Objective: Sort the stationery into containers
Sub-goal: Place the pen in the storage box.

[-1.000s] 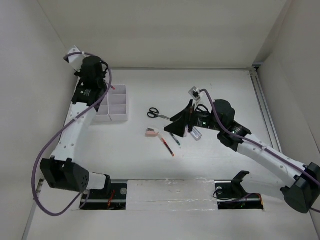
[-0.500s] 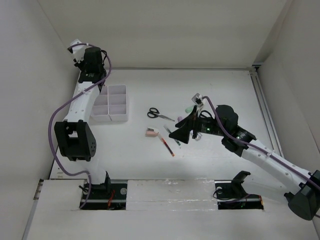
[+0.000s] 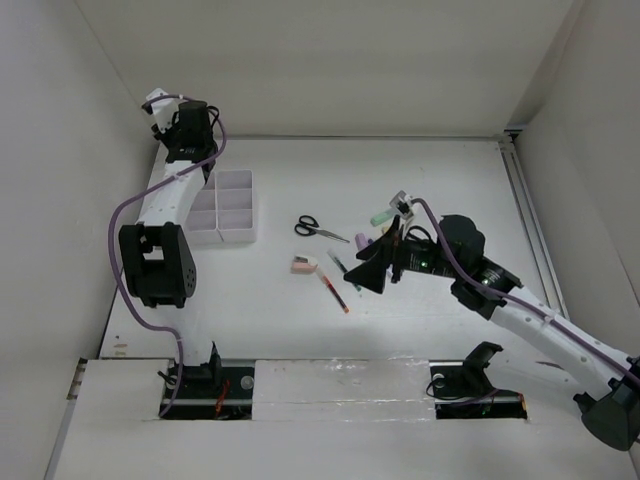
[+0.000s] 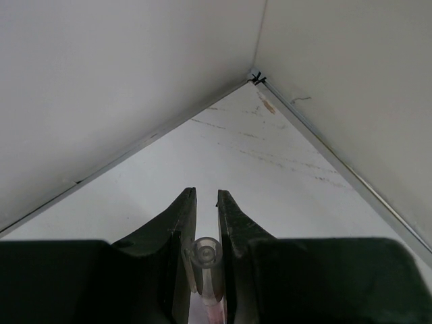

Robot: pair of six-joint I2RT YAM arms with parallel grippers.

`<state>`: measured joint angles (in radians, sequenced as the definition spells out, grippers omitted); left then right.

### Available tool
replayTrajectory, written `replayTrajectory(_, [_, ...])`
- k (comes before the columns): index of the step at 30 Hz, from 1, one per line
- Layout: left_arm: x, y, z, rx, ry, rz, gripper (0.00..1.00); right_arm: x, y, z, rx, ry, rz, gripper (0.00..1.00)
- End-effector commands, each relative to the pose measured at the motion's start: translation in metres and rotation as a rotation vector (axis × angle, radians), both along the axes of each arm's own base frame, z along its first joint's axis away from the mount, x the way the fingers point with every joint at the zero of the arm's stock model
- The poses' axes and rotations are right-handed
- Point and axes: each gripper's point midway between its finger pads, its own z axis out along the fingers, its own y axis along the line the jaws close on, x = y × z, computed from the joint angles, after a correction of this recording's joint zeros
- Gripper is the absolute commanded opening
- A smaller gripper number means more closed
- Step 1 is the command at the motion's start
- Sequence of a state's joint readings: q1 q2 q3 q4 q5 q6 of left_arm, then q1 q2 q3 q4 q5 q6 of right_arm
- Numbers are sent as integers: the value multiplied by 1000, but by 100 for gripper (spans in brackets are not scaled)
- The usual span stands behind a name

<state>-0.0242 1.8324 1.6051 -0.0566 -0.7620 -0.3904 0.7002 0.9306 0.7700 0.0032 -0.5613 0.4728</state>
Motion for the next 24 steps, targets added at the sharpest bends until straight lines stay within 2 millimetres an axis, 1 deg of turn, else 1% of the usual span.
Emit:
replayTrajectory(1, [6, 7, 13, 7, -65, 44, 0, -3, -4, 19, 26, -69, 9, 100])
replayTrajectory(2, [8, 7, 9, 7, -56, 44, 0, -5, -6, 24, 29, -73, 9, 100])
replayTrajectory(3, [8, 7, 9, 7, -56, 44, 0, -6, -6, 22, 23, -66, 9, 100])
replayTrajectory(4, [8, 7, 9, 1, -63, 47, 0, -7, -8, 30, 38, -83, 9, 100])
replayTrajectory(5, [8, 10, 8, -4, -63, 43, 0, -8, -8, 32, 32, -89, 10, 100])
replayTrajectory(6, [10, 10, 3, -4, -54, 43, 0, -10, -10, 32, 30, -86, 10, 100])
replayTrajectory(7, [9, 16, 3, -9, -60, 58, 0, -10, -10, 36, 36, -93, 10, 100])
replayTrajectory(8, [10, 15, 3, -13, -60, 50, 0, -11, -13, 43, 43, -105, -1, 100])
replayTrajectory(9, [11, 15, -2, -13, -50, 50, 0, -15, -16, 43, 39, -99, -1, 100])
replayTrajectory(11, [13, 15, -3, -13, -49, 50, 0, -16, -22, 63, 63, -132, -25, 100])
replayTrajectory(12, [16, 13, -10, -17, -37, 40, 0, -17, -23, 62, 49, -117, -33, 100])
replayTrajectory(13, [17, 13, -15, -16, -28, 40, 0, -17, -28, 69, 50, -139, -51, 100])
replayTrajectory(14, [19, 12, -11, -20, -31, 32, 2, -17, -30, 81, 58, -150, -62, 100])
replayTrajectory(15, [19, 12, -11, -20, -31, 32, 9, -18, -34, 88, 61, -170, -75, 100])
replayTrajectory(16, [20, 11, -18, -24, -12, 24, 14, -21, -38, 91, 51, -161, -87, 100])
replayTrajectory(17, [21, 9, -19, -30, -12, 11, 17, -18, -41, 96, 45, -177, -107, 100])
replayTrajectory(18, [21, 9, -19, -30, -12, 11, 18, -24, -46, 114, 67, -200, -109, 100])
replayTrajectory(19, [22, 7, -19, -35, -12, 0, 25, -24, -49, 115, 51, -200, -124, 100])
replayTrajectory(20, [23, 7, -24, -35, -3, 0, 29, -26, -53, 122, 56, -220, -133, 100])
replayTrajectory(21, [25, 6, -25, -40, -2, -11, 33, -27, -57, 134, 68, -235, -146, 100])
replayTrajectory(22, [25, 6, -25, -40, -2, -11, 37, -29, -59, 139, 72, -239, -146, 100])
replayTrajectory(23, [25, 6, -25, -40, -2, -11, 48, -29, -62, 142, 68, -236, -160, 100])
replayTrajectory(24, [22, 6, -28, -40, 14, -11, 55, -31, -63, 148, 74, -243, -161, 100])
